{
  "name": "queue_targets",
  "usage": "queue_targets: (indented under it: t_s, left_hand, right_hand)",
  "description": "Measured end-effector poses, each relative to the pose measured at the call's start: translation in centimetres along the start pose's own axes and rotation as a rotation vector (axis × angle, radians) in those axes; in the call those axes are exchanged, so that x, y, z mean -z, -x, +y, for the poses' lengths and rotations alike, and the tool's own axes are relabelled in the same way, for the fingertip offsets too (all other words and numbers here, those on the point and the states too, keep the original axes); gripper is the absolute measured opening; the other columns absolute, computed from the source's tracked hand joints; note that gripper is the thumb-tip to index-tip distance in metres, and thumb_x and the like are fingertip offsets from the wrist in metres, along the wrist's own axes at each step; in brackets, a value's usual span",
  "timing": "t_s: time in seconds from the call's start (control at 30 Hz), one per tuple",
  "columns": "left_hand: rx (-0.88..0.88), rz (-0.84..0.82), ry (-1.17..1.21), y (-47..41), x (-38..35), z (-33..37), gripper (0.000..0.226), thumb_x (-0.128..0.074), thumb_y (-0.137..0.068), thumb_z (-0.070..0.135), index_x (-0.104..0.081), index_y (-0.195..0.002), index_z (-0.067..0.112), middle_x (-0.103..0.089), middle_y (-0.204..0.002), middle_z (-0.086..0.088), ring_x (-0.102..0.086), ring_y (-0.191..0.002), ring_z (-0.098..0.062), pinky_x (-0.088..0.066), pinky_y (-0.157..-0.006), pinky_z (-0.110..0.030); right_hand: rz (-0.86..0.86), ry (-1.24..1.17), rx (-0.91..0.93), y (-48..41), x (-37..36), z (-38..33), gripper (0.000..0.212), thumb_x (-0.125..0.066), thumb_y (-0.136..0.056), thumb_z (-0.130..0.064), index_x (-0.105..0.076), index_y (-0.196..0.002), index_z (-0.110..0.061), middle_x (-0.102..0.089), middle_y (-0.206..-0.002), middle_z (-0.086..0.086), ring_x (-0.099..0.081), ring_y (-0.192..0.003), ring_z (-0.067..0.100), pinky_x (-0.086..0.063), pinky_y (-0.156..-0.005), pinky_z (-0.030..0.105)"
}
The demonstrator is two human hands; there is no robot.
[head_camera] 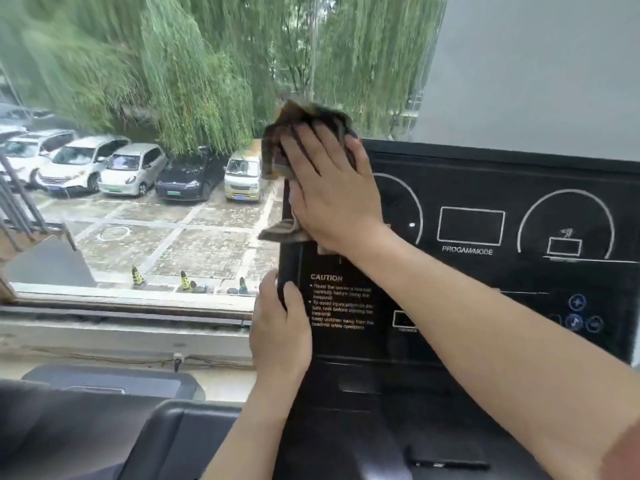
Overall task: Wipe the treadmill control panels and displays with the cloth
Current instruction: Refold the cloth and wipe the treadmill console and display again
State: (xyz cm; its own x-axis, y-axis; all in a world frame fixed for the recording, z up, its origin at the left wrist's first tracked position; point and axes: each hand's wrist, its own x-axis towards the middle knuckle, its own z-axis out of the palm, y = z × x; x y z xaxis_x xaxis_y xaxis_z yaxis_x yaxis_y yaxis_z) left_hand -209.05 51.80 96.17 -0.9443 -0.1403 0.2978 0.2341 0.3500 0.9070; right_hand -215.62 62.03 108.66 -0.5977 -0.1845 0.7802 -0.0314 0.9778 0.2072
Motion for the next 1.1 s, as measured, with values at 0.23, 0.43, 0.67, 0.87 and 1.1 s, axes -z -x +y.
queue_targets:
  t_s: [0.23, 0.43, 0.67, 0.87, 1.1]
  left_hand:
    - [-0.025, 0.197, -0.174, -3.2, -1.8, 3.4, 0.039, -0.025, -0.100, 0.040, -0.046, -0.123, 0.016, -0.065, -0.102, -0.009, -0.053, -0.082, -0.031, -0.030, -0.068, -0.035]
    - [-0.009, 0.206, -0.202, -3.1, -1.9, 3.7, 0.035, -0.026, -0.101, 0.037, -0.047, -0.119, 0.016, -0.065, -0.099, -0.008, -0.044, -0.074, -0.023, -0.028, -0.065, -0.033]
    - [-0.021, 0.193, -0.207, -2.9, -1.7, 3.9, 0.034, -0.025, -0.101, 0.036, -0.046, -0.118, 0.015, -0.066, -0.098, -0.010, -0.058, -0.083, -0.036, -0.030, -0.065, -0.034]
    - [-0.068, 0.192, -0.224, -3.2, -1.7, 3.6, 0.034, -0.026, -0.101, 0.035, -0.046, -0.117, 0.012, -0.066, -0.096, -0.012, -0.059, -0.082, -0.039, -0.030, -0.063, -0.035]
    - [-0.050, 0.229, -0.246, -3.1, -2.0, 3.6, 0.036, -0.023, -0.100, 0.037, -0.045, -0.119, 0.015, -0.067, -0.102, -0.010, -0.059, -0.085, -0.040, -0.031, -0.065, -0.037]
  right_hand:
    - [-0.045, 0.006, -0.020, -5.0, 0.9, 0.0, 0.037, -0.032, -0.098, -0.040, -0.064, -0.104, -0.021, -0.067, -0.098, -0.003, -0.058, -0.081, 0.017, -0.040, -0.080, 0.033]
    - [0.040, 0.087, -0.112, 2.0, 0.5, 4.7, 0.050, -0.037, -0.096, -0.037, -0.046, -0.141, -0.016, -0.049, -0.140, 0.006, -0.038, -0.135, 0.026, -0.019, -0.114, 0.048]
    - [-0.156, 0.001, -0.104, -5.8, 2.0, 1.1, 0.055, -0.020, -0.102, -0.048, -0.060, -0.080, -0.018, -0.060, -0.075, -0.001, -0.057, -0.067, 0.017, -0.040, -0.067, 0.029]
    - [-0.140, 0.030, -0.134, -3.2, 2.6, 8.9, 0.059, -0.015, -0.102, -0.047, -0.047, -0.061, -0.017, -0.047, -0.055, -0.003, -0.045, -0.047, 0.014, -0.044, -0.061, 0.027]
    - [0.107, 0.112, -0.410, 0.3, 2.6, 9.5, 0.045, -0.027, -0.098, -0.037, -0.064, -0.089, -0.014, -0.065, -0.088, 0.007, -0.052, -0.081, 0.025, -0.033, -0.088, 0.042]
